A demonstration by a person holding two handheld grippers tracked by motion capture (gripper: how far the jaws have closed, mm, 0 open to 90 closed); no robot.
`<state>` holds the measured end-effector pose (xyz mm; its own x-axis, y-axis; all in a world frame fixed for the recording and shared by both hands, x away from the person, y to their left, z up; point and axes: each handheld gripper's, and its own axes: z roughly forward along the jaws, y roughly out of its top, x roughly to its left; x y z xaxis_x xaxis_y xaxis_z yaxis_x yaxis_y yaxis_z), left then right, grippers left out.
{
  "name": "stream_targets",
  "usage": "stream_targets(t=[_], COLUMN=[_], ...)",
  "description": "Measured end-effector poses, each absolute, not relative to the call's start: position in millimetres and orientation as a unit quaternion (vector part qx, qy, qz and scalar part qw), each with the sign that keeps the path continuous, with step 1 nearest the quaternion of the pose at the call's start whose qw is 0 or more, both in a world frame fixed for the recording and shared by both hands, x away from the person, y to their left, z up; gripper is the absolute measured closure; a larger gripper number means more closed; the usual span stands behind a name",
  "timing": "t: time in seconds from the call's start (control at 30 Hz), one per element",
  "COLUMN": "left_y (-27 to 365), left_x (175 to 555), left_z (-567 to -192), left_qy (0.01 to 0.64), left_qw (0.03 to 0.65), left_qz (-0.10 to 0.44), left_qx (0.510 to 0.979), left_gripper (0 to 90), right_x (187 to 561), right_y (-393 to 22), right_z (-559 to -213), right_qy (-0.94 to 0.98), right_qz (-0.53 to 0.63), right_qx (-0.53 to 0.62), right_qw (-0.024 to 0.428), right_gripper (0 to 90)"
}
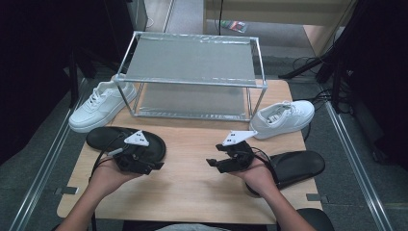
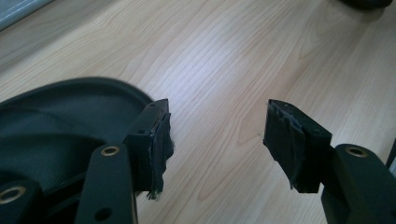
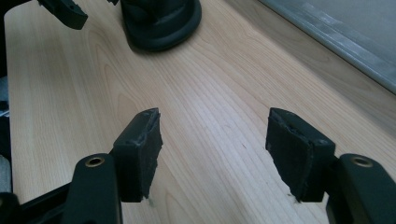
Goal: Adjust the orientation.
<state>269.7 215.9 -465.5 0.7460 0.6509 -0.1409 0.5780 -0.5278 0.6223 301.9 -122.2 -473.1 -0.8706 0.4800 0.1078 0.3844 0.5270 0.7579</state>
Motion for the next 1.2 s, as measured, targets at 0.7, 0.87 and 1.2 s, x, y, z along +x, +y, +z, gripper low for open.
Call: stream_targets(t=[0.7,0.87,1.2], left_y=[270,283,283], left_x=[281,291,313], left_z=[-467,-471,-489], left_qy=[0.400,0.414,0.399], left_qw=[0.314,0.311,0.287], left_qz=[0.089,0.097,0.073], left_qx=[0.856,0.850,0.868], left_gripper=[41.3,41.1,42.6], right_x=[302,299,295], right_y=[-109,-112,-119], right_z=[-476,-477,-479], right_qy=[0.880,0.880,0.879], right_qz=[0.413,0.410,0.405], right_qx=[0.233,0.237,0.249], right_qw=[0.038,0.042,0.049], right_gripper=[37.4,37.5,37.5])
